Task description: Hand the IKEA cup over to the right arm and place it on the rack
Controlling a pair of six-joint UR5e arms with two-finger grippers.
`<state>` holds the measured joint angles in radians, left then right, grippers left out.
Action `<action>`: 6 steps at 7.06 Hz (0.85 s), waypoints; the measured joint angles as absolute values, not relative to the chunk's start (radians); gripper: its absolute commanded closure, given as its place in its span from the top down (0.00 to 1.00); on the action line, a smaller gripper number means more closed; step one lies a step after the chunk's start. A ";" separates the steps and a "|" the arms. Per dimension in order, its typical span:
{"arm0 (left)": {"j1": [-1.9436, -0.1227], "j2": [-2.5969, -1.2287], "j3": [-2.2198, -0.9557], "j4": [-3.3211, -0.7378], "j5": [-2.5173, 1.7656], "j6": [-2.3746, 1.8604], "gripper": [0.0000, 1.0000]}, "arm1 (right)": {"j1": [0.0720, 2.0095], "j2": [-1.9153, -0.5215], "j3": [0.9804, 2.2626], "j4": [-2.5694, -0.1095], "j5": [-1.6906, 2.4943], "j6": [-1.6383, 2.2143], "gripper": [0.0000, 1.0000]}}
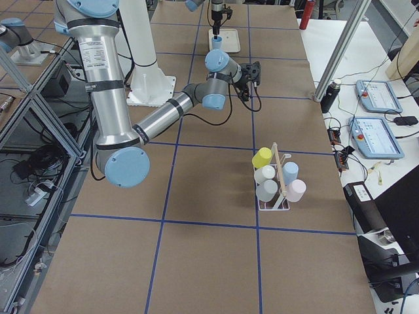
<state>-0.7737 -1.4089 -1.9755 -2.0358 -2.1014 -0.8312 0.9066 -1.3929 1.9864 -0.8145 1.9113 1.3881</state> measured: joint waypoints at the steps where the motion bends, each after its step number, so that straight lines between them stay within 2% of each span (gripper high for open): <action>1: -0.772 -1.412 -1.966 -2.037 -2.101 -0.831 0.48 | 0.907 -1.393 1.984 -0.815 1.912 1.387 1.00; 3: -0.768 -1.419 -1.953 -2.037 -2.100 -0.832 0.04 | 0.907 -1.393 1.984 -0.815 1.913 1.388 1.00; 4: -0.768 -1.421 -1.949 -2.037 -2.100 -0.833 0.00 | 0.907 -1.393 1.983 -0.812 1.913 1.388 1.00; 6: -0.767 -1.422 -1.946 -2.037 -2.099 -0.833 0.00 | 0.907 -1.393 1.981 -0.804 1.913 1.388 1.00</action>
